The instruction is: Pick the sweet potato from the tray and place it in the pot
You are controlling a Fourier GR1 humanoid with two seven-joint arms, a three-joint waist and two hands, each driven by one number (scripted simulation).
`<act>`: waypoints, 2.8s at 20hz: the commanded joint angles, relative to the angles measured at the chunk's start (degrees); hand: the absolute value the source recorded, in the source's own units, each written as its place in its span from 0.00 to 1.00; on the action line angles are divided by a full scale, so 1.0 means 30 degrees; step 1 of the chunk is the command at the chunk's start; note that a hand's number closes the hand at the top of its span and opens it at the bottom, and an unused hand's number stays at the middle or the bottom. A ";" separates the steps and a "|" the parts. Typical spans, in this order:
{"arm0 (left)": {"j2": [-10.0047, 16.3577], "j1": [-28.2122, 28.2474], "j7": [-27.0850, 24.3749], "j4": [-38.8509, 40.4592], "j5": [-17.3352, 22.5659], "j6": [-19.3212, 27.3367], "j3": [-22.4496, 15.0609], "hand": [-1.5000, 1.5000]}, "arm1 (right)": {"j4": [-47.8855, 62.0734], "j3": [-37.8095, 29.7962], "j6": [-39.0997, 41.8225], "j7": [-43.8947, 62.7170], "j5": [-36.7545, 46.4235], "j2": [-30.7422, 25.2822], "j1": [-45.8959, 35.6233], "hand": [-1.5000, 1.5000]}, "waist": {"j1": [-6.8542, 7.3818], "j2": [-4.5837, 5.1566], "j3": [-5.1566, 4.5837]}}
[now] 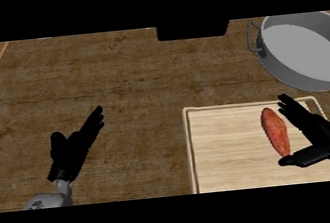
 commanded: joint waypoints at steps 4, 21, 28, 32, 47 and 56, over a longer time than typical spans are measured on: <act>-0.0388 -0.0293 0.0059 0.0009 -0.0657 0.0340 -0.0191 0.50 | 0.2152 0.1728 -0.1360 -0.2992 0.3315 0.1132 -0.0685 1.00 | 0.0207 0.0259 0.0324; -0.0430 -0.0442 -0.0572 0.0557 -0.0550 -0.0193 0.0011 0.50 | 0.6809 -0.3736 0.4608 -0.9134 0.0222 -0.6811 -0.1911 1.00 | 0.0610 0.0673 0.0535; -0.0801 -0.0791 -0.0558 0.0741 -0.0422 -0.0248 -0.0118 0.50 | 0.8330 -0.4662 0.4996 -1.0578 -0.0076 -0.9399 -0.2678 1.00 | 0.0831 0.0862 0.0677; -0.0547 -0.0979 -0.0521 0.0579 -0.0399 -0.0474 -0.0055 0.50 | 0.8829 -0.4550 0.4404 -1.1437 0.0535 -1.0708 -0.2898 1.00 | 0.1039 0.0808 0.0668; -0.0772 -0.1492 -0.0610 0.1250 -0.0593 -0.0591 -0.0207 0.50 | 1.0608 -0.3485 0.1413 -1.4587 0.2866 -1.3914 -0.5520 1.00 | 0.1436 0.0766 0.0510; -0.0881 -0.1951 -0.0424 0.1510 -0.1004 -0.0635 -0.0525 0.50 | 1.1627 -0.0983 -0.0505 -1.3744 0.5663 -1.3663 -0.9385 1.00 | 0.1968 0.0834 0.0451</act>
